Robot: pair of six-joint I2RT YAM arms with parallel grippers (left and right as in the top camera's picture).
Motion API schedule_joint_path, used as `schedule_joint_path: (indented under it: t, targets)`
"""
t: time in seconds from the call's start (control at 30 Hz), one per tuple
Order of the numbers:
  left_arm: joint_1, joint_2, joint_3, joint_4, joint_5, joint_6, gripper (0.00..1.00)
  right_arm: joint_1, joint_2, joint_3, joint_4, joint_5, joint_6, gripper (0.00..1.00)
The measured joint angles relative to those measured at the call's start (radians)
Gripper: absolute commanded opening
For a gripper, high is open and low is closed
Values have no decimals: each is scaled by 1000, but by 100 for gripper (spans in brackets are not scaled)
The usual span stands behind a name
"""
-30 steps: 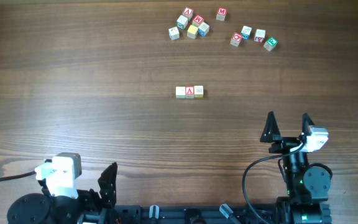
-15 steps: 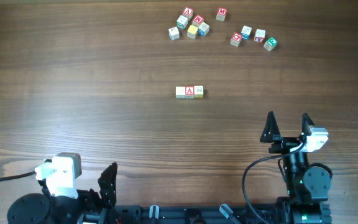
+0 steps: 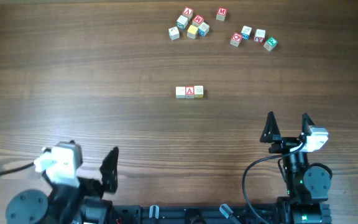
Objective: Form a horizontal line
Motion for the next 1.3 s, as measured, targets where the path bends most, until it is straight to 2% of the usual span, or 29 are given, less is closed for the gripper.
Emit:
schedule_joint_path:
  t: [0.1,0.17,0.3,0.47,0.57,0.7,0.87,1.03,1.3]
  targets:
    - [23,-37,-190,252,0,29,100,0,0,0,-2,-3,0,100]
    - [41,-74,-381,410,5,41,100,0,0,0,-3,-3,0,100]
    - [44,-169,-639,587,25,48,100,0,0,0,-2,-3,0,100]
    - [47,-257,-834,720,30,51,100,0,0,0,-3,-4,0,100]
    - [56,-272,-896,808,30,51,100,0,0,0,-3,-4,0,100]
    - [58,-276,-920,841,30,51,100,0,0,0,-3,-6,0,100]
    - [58,-319,-966,1036,30,51,100,0,0,0,-3,-6,0,100]
    - [58,-320,-977,977,30,50,100,0,0,0,-3,-6,0,100]
    - [58,-320,-977,977,30,50,100,0,0,0,-3,-6,0,100]
